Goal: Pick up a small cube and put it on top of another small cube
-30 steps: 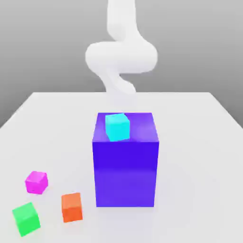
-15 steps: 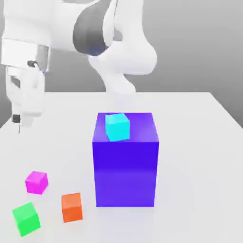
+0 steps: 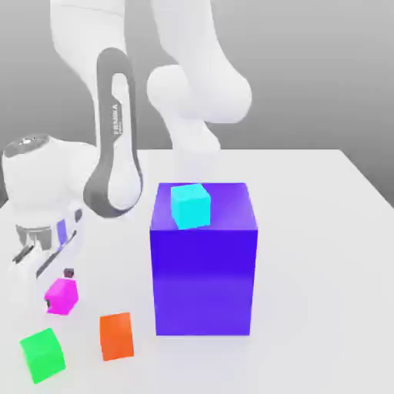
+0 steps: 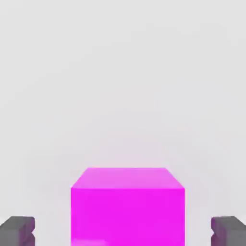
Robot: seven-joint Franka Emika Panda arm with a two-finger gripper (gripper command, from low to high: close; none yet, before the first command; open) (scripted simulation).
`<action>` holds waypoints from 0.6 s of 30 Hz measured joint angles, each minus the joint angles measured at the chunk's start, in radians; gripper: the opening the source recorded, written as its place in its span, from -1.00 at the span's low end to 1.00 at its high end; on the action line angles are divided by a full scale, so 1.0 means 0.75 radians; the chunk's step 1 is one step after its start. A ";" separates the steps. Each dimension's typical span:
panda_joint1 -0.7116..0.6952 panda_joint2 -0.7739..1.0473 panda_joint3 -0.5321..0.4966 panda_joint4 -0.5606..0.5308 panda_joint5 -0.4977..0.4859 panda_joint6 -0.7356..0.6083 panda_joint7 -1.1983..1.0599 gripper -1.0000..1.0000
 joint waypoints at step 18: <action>0.085 -0.246 0.035 0.190 -0.132 -0.432 -0.080 -1.00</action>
